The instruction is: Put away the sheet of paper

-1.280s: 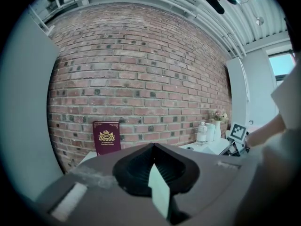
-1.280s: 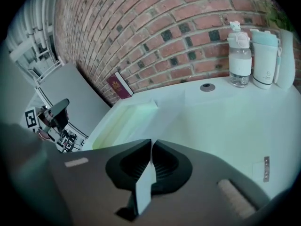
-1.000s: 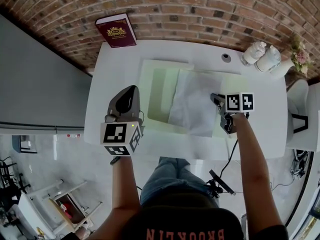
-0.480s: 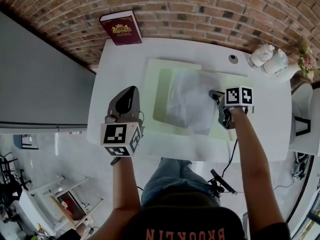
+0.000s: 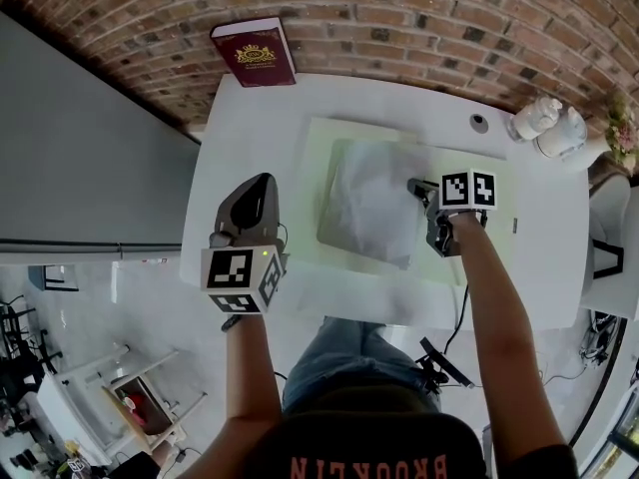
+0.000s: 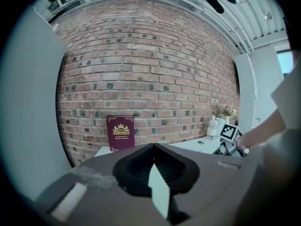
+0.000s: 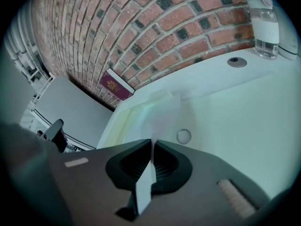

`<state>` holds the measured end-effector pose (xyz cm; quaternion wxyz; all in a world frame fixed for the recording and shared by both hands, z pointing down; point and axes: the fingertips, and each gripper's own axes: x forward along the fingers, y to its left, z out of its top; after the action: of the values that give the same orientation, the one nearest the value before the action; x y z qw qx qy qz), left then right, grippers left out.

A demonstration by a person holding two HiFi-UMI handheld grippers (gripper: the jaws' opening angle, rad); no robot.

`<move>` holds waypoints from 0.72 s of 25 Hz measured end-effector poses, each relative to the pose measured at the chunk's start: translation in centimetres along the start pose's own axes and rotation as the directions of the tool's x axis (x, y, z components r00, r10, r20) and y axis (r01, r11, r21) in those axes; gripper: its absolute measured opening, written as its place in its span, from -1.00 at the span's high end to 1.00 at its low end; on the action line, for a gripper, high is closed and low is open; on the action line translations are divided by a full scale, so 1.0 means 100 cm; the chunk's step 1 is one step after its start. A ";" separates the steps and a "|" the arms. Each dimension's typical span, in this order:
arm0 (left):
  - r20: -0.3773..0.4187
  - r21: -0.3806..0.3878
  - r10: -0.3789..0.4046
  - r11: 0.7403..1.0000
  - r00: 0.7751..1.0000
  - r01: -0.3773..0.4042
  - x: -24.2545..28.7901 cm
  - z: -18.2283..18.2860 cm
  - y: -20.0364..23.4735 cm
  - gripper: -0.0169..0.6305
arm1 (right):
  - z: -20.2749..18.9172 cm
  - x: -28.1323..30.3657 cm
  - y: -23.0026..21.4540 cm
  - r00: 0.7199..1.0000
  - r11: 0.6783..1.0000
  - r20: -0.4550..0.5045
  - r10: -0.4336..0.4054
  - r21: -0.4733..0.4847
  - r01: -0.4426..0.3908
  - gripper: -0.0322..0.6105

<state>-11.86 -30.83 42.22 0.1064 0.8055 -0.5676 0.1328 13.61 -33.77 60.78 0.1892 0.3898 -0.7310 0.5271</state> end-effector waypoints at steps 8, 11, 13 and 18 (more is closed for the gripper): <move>-0.020 0.000 0.014 1.000 1.000 -0.014 -0.005 -0.009 0.017 0.98 | 0.002 0.024 0.017 1.000 1.000 -0.008 0.020 0.010 -0.020 0.89; -0.025 -0.005 0.023 1.000 0.999 -0.023 -0.007 -0.011 0.025 0.98 | 0.003 0.034 0.024 1.000 1.000 -0.012 0.023 0.010 -0.023 0.89; -0.028 -0.009 0.030 1.000 0.999 -0.030 -0.008 -0.013 0.030 0.98 | 0.003 0.040 0.028 1.000 1.000 -0.015 0.024 0.013 -0.023 0.89; -0.034 -0.016 0.043 0.999 0.999 -0.043 -0.012 -0.018 0.039 0.98 | 0.005 0.052 0.036 0.999 1.000 -0.021 0.025 0.017 -0.025 0.89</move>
<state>-16.06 -30.48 43.63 0.1197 0.7898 -0.5841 0.1437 7.68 -35.62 61.91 0.1870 0.3765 -0.7293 0.5399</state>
